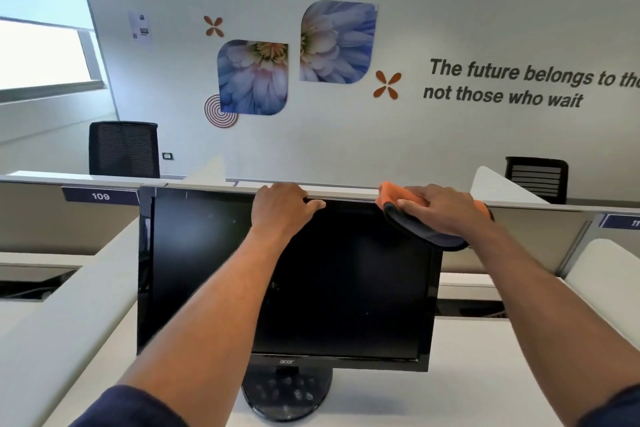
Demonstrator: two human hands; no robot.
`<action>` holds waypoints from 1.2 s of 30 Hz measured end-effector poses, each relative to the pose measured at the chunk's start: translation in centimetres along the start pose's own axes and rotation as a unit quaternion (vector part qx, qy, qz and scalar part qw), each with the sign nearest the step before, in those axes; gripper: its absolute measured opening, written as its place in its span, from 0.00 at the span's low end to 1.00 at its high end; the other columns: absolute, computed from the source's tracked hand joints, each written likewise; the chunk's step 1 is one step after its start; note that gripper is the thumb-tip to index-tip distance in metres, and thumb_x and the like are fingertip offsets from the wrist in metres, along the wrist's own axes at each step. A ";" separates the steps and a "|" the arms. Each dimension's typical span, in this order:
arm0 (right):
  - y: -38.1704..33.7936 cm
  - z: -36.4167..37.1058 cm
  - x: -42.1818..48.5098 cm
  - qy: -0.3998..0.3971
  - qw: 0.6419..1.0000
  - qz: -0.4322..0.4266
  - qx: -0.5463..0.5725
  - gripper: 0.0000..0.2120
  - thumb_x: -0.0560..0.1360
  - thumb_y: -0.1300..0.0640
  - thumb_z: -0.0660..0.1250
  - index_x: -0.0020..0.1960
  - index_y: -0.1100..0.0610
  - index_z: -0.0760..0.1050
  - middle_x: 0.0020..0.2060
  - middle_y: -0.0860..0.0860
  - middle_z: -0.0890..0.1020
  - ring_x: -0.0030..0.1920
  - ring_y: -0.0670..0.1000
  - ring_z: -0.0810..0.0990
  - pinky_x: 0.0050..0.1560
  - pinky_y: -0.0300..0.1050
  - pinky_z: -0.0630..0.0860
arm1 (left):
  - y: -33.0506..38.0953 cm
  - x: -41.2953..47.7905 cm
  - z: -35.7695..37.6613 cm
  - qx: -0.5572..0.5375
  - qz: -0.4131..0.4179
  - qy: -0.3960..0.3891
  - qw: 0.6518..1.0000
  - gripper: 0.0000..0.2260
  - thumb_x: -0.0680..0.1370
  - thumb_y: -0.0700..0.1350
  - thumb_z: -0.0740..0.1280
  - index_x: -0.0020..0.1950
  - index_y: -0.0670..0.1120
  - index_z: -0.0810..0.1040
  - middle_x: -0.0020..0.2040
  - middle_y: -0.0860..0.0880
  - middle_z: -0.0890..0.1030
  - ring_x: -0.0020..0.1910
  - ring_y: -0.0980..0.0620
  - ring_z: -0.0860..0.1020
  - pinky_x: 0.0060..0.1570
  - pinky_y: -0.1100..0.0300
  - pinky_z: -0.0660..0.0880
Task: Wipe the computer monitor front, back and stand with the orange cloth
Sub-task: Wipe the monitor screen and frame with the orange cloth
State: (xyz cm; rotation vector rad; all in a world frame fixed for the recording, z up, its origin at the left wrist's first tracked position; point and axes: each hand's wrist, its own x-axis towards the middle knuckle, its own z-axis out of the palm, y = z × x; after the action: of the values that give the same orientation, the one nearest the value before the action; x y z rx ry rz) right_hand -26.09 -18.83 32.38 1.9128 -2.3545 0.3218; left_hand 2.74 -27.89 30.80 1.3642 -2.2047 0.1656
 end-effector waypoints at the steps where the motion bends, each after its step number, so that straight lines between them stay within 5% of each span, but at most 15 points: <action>1: 0.3 0.0 0.0 -0.006 1.000 0.000 0.015 0.32 0.69 0.24 0.45 0.68 0.33 0.64 0.60 0.47 0.77 0.61 0.55 0.75 0.61 0.63 0.68 | -0.2 0.1 0.0 0.005 -0.017 0.001 1.000 0.22 0.75 0.66 0.62 0.43 0.49 0.84 0.41 0.48 0.82 0.45 0.47 0.79 0.46 0.55 0.74; 8: -5.1 1.0 1.3 0.026 0.996 -0.074 -0.045 0.29 0.74 0.31 0.46 0.71 0.39 0.64 0.64 0.48 0.76 0.62 0.57 0.74 0.59 0.57 0.67 | -0.5 0.5 0.1 -0.023 -0.040 -0.017 0.999 0.22 0.74 0.66 0.64 0.38 0.48 0.81 0.36 0.48 0.78 0.40 0.47 0.76 0.44 0.55 0.74; 14: -13.0 4.2 1.9 0.095 0.987 -0.112 -0.058 0.28 0.77 0.34 0.50 0.73 0.44 0.61 0.67 0.50 0.73 0.65 0.58 0.71 0.64 0.61 0.62 | -1.1 0.4 -0.1 -0.026 -0.011 -0.033 0.999 0.14 0.79 0.53 0.61 0.42 0.47 0.82 0.41 0.44 0.82 0.44 0.42 0.79 0.42 0.56 0.68; 18: -12.2 4.9 1.0 0.137 0.980 -0.129 -0.064 0.28 0.77 0.35 0.52 0.74 0.43 0.59 0.68 0.49 0.71 0.66 0.57 0.70 0.68 0.63 0.60 | -1.7 0.1 -0.5 -0.040 0.002 -0.034 0.999 0.14 0.79 0.51 0.60 0.46 0.48 0.84 0.41 0.44 0.83 0.42 0.44 0.78 0.41 0.57 0.68; 27: -3.6 4.4 -1.0 0.146 0.985 -0.060 -0.067 0.32 0.72 0.31 0.48 0.73 0.40 0.60 0.67 0.50 0.73 0.67 0.56 0.69 0.68 0.60 0.61 | -0.8 -0.2 0.1 -0.064 0.002 -0.023 0.998 0.14 0.81 0.50 0.60 0.60 0.47 0.82 0.55 0.46 0.84 0.56 0.45 0.78 0.58 0.54 0.72; 36: -10.4 3.7 1.0 0.105 0.989 -0.079 -0.069 0.30 0.75 0.33 0.53 0.73 0.44 0.60 0.67 0.50 0.72 0.67 0.57 0.70 0.66 0.63 0.60 | -0.8 -0.2 -0.4 -0.065 -0.013 -0.037 0.997 0.12 0.79 0.46 0.62 0.54 0.45 0.83 0.50 0.44 0.84 0.52 0.43 0.80 0.52 0.55 0.74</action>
State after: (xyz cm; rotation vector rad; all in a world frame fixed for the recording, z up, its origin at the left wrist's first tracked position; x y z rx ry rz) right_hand -15.96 -22.60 30.06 1.8850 -2.0259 0.3199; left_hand 3.63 -28.00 30.92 1.3468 -2.2148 -0.0383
